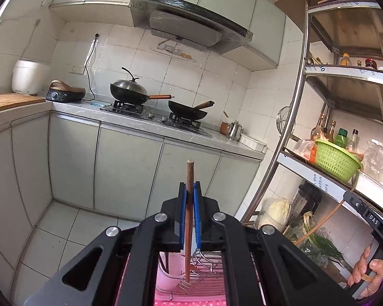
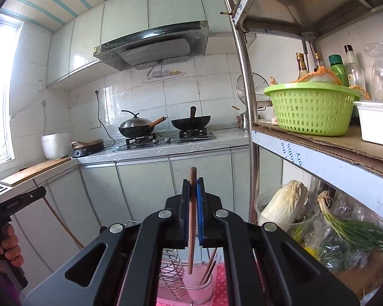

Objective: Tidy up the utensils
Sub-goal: 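Lift both wooden chopsticks and carry them over the pink cups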

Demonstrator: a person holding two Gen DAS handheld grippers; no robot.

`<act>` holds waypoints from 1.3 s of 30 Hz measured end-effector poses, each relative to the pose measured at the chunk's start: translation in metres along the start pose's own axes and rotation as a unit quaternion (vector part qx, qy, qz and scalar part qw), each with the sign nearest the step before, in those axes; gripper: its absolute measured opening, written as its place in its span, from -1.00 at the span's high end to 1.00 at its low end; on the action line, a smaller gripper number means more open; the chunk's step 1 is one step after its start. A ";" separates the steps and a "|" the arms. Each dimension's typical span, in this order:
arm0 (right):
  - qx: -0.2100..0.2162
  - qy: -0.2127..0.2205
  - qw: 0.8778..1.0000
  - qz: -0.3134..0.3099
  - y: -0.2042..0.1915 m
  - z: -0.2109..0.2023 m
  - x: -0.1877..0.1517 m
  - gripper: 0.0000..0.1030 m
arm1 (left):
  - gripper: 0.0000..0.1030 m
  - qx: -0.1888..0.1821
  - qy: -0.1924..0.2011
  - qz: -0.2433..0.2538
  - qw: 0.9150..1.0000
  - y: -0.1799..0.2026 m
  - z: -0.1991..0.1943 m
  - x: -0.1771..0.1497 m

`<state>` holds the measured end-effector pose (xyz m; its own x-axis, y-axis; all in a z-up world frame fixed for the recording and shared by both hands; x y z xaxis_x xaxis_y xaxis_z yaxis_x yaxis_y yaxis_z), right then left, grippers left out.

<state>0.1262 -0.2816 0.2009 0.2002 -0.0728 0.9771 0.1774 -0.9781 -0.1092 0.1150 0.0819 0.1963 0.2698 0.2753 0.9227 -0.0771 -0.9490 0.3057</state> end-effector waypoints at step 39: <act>0.008 -0.159 0.987 0.026 0.005 0.090 -0.100 0.90 | 0.89 0.023 -0.111 0.031 0.993 -0.011 0.110 -0.104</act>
<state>0.1936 -0.2619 0.0864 0.5022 -0.0560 0.8630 0.1734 -0.9711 -0.1639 0.1936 0.0468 0.0707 0.4706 0.1803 0.8637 -0.0580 -0.9705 0.2341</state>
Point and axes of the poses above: each gripper's, at about its wrist camera, not at the fingertips, and z roughly the way its jaws point, y to its right, x to its top, the point moved 2 cm from there along z, roughly the way its jaws point, and after that the axes turned 3 degrees about -z, right-handed, at the moved point
